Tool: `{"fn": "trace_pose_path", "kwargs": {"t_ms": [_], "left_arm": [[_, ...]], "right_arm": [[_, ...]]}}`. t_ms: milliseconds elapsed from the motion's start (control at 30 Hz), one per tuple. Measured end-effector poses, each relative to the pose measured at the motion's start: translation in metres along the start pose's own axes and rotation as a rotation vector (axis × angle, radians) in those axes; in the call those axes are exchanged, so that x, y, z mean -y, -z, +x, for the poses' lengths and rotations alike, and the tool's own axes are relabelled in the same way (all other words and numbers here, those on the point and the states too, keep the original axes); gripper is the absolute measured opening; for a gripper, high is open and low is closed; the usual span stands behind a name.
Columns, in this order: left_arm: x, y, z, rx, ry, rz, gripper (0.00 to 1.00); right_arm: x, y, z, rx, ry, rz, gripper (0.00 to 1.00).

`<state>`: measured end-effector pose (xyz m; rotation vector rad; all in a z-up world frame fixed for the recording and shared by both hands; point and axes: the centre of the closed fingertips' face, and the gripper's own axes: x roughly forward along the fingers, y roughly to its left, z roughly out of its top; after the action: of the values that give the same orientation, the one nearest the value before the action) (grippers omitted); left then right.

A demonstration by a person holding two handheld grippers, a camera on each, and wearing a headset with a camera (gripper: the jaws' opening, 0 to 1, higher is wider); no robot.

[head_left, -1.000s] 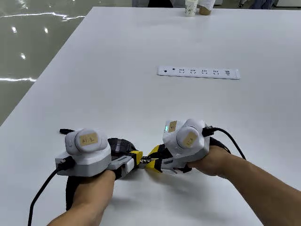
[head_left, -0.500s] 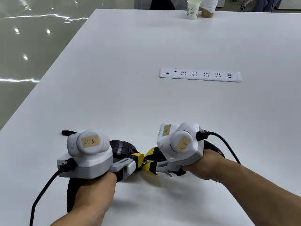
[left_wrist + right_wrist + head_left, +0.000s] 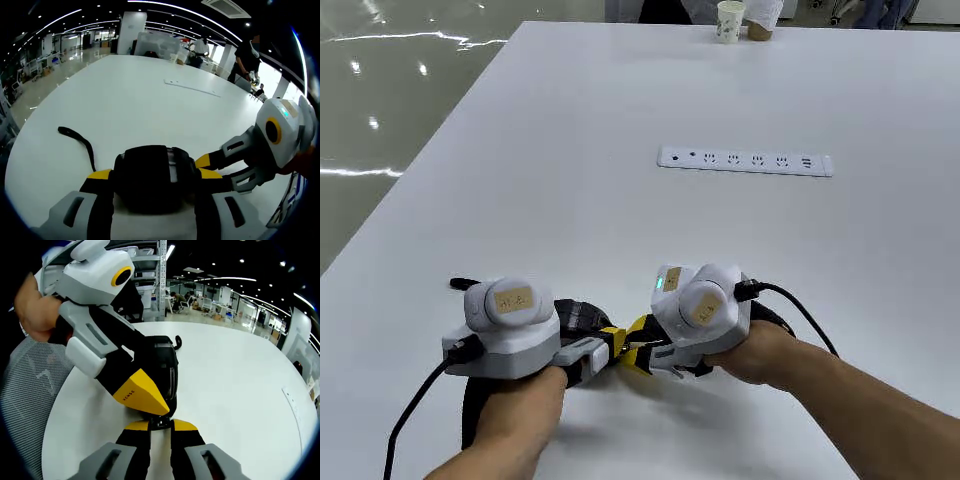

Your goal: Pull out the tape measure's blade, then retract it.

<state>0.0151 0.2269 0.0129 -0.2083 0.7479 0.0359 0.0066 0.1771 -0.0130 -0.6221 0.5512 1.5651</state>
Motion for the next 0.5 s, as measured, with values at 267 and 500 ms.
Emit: {"fn": "trace_pose_path", "kwargs": {"t_ms": [267,500], "left_arm": [[0.0004,-0.0002,-0.0001,-0.011,0.002,0.003,0.61],[0.0005,-0.0007,-0.0008,-0.019,0.004,0.015,0.62]], "right_arm": [[0.0003,0.0002,0.0004,-0.007,0.002,-0.005,0.12],[0.0012,0.0001,-0.0005,-0.01,0.012,-0.005,0.14]]}}
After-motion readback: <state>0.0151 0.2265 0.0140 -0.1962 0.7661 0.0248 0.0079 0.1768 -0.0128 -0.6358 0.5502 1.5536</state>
